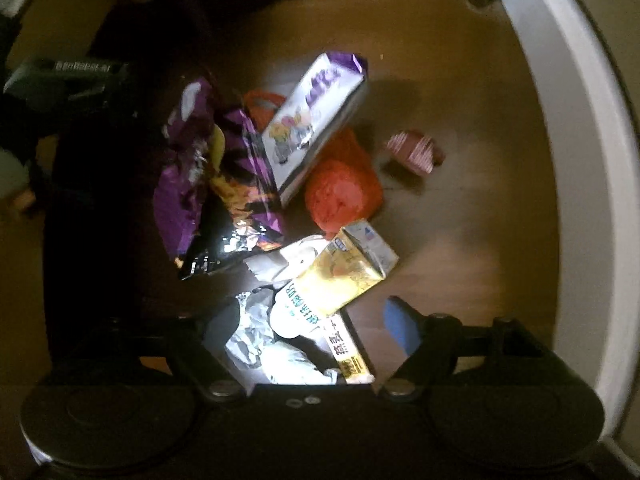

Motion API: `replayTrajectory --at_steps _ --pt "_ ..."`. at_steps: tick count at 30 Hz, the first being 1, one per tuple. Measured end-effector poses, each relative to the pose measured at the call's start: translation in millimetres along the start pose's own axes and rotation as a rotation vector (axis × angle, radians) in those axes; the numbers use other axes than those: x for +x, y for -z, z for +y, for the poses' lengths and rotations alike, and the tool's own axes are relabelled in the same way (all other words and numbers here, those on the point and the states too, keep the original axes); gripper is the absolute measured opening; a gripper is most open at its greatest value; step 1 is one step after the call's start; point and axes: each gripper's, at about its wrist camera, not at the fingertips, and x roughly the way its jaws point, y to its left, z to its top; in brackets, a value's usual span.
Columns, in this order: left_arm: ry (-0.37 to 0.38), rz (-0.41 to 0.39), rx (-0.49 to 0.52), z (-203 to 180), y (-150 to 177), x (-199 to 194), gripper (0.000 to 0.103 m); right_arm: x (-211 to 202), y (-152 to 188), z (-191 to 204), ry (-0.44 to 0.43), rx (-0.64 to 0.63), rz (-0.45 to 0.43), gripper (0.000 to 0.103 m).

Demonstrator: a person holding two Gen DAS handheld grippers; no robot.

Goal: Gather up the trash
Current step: 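Lower left tool to grasp purple chip bag while right tool grasps yellow carton, then lift purple chip bag and yellow carton up over the teal bin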

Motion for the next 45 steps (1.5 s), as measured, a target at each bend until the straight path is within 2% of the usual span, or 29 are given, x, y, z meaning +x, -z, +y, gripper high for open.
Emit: replayTrajectory --at_steps 3,5,8,13,15,19,20,21,22,23,26,29,36,37,39,41,42,45 --pt "0.099 0.073 -0.127 31.5 2.6 34.6 0.101 21.6 -1.3 -5.4 -0.026 0.035 0.023 0.08" --pt "0.1 0.07 -0.103 41.1 8.6 49.7 0.101 33.4 -0.6 -8.8 -0.045 0.053 0.035 0.08" --pt "0.18 0.101 -0.164 61.8 14.5 74.8 0.101 50.6 -0.8 -14.6 -0.064 0.088 0.045 0.08" --pt "0.239 0.057 -0.16 75.2 16.1 86.5 0.101 78.1 -5.3 -18.7 -0.063 0.134 0.051 0.08" --pt "0.246 0.035 -0.142 73.6 18.0 86.8 0.097 82.4 -6.4 -21.4 -0.064 0.164 0.041 0.079" --pt "0.286 0.028 -0.15 78.0 18.9 81.6 0.055 85.7 -2.7 -23.5 -0.044 0.193 0.04 0.067" --pt "0.277 0.022 -0.149 77.5 19.2 78.3 0.041 85.6 -1.2 -23.7 -0.042 0.199 0.041 0.065" --pt "0.261 0.013 -0.142 75.1 20.6 73.7 0.033 84.4 0.1 -24.6 -0.046 0.208 0.041 0.064" --pt "0.242 0.006 -0.134 73.8 21.4 70.0 0.012 82.9 1.7 -25.9 -0.047 0.214 0.042 0.061" --pt "0.227 0.007 -0.133 73.6 22.1 67.2 0.005 80.3 3.7 -25.3 -0.042 0.216 0.046 0.055" --pt "0.176 -0.025 -0.118 73.7 22.7 49.1 0.004 67.4 7.8 -22.6 -0.03 0.203 0.051 0.046" --pt "0.122 -0.044 -0.07 68.2 25.3 33.1 0.004 49.3 11.5 -16.6 -0.01 0.147 0.028 0.044" --pt "0.059 -0.101 0.123 46.5 25.4 12.7 0.007 20.5 13.1 -20.4 -0.059 0.14 0.001 0.043" --pt "0.061 -0.108 0.137 44.7 24.8 10.1 0.013 19.4 11.9 -23.3 -0.063 0.132 0.002 0.043" --pt "0.052 -0.142 0.194 36.3 22.2 1.1 0.032 18.5 9.8 -27.1 -0.067 0.108 0.003 0.043" --pt "0.024 -0.204 0.259 24.9 25.7 -7.2 0.076 17.7 10.5 -29.1 -0.084 0.091 0.002 0.043" --pt "0.02 -0.234 0.279 21.1 25.8 -6.8 0.082 16.4 9.9 -28.1 -0.093 0.084 -0.001 0.043" --pt "0.036 -0.268 0.286 13.8 12.9 -8.5 0.083 16.4 7.9 -27.2 -0.114 0.049 -0.003 0.043"
